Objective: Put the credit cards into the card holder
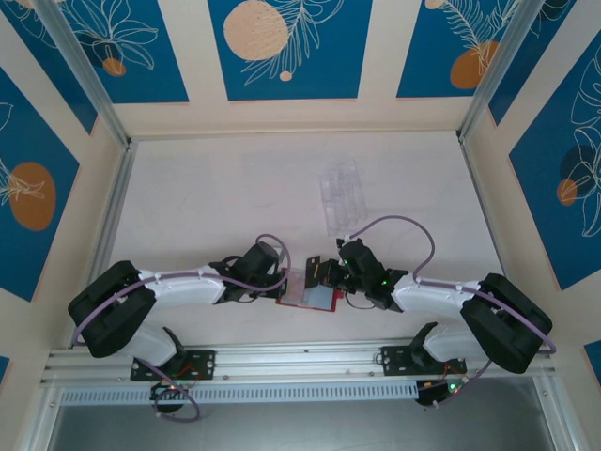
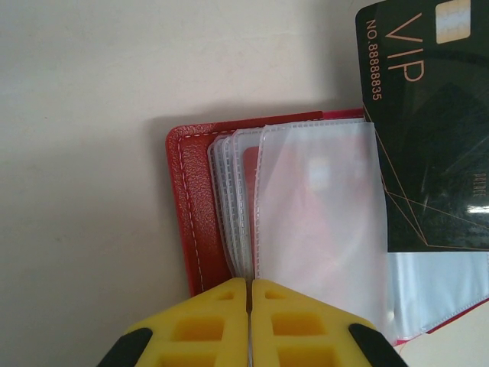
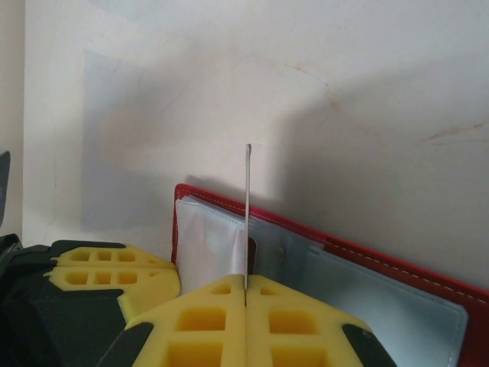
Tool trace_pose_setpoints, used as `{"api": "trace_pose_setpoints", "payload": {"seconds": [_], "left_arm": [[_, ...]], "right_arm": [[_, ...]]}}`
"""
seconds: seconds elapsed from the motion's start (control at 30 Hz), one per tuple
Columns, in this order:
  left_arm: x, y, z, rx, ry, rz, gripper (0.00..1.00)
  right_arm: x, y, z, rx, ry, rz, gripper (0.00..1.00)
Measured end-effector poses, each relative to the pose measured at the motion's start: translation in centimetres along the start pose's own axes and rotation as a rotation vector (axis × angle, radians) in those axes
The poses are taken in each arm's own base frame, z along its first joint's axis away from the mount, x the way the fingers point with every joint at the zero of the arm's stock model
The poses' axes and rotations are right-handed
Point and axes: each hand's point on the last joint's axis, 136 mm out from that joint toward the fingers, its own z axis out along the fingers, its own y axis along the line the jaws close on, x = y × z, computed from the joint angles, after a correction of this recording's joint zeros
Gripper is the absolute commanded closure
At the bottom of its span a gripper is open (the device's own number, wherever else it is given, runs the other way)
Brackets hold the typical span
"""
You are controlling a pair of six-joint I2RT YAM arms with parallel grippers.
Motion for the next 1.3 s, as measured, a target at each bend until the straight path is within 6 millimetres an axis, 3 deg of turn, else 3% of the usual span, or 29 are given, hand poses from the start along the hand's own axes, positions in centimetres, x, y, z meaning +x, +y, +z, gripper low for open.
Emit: {"api": "trace_pose_setpoints", "payload": {"seconds": [0.27,0.83,1.3], "left_arm": [[0.0,0.0,0.0,0.001,0.000,0.000,0.93],[0.0,0.0,0.0,0.000,0.000,0.000,0.94],[0.0,0.0,0.0,0.001,0.000,0.000,0.94]], "right_arm": [[0.3,-0.1,0.4,0.001,0.006,0.025,1.00],[3.3,-1.0,-0.2,0.031,0.009,0.055,1.00],[4.4,-1.4,-0.1,0.063,0.001,0.077,1.00]]}}
